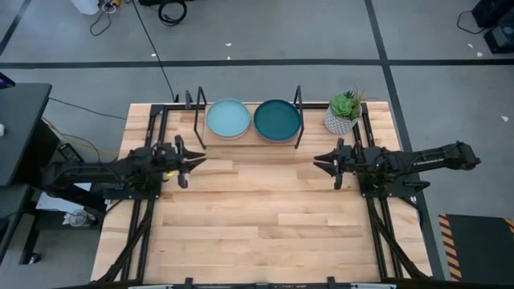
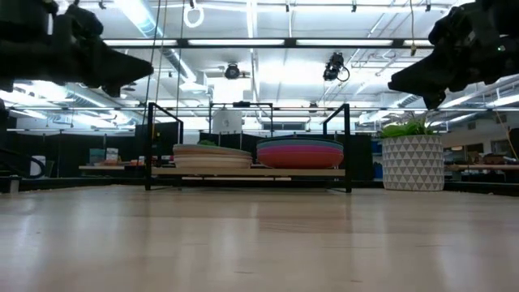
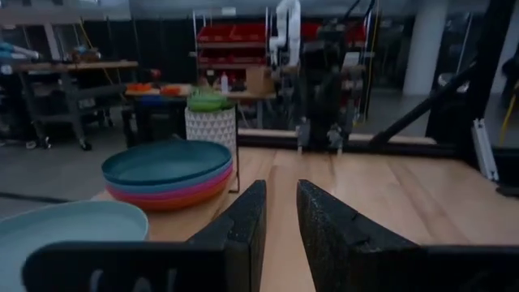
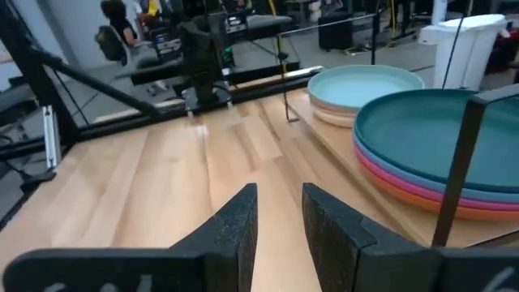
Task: Place and stack plates onto a shelf
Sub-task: Return to Home Position
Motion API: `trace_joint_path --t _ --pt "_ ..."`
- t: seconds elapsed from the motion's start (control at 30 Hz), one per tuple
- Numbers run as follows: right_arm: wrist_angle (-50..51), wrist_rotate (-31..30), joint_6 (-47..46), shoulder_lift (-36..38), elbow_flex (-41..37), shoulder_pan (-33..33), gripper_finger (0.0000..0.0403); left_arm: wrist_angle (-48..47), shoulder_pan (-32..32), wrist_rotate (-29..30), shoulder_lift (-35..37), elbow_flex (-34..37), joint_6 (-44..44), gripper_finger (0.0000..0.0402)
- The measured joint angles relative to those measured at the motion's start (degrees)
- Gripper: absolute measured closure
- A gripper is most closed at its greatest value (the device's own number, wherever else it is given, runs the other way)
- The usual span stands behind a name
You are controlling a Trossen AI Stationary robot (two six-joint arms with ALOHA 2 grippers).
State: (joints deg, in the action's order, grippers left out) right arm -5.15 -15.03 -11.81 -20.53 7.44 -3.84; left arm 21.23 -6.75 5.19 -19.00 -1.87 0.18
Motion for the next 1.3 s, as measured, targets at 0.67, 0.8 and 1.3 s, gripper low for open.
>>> trace_joint_path --t 0.67,0.8,1.3 --pt "0.8 -14.2 -19.8 8.3 -7.0 -4.1 0.0298 -6.7 6.4 2.3 18.0 1.4 -2.2 0.0387" --pt "0.5 -10.6 -19.1 8.2 -7.0 -4.1 0.0298 -6.5 6.4 2.2 17.9 1.4 -4.0 0.0383" --pt "0.5 -7.1 -18.0 8.2 -7.0 -4.1 0.0298 -6.3 6.4 2.2 17.9 1.4 -4.0 0.0382"
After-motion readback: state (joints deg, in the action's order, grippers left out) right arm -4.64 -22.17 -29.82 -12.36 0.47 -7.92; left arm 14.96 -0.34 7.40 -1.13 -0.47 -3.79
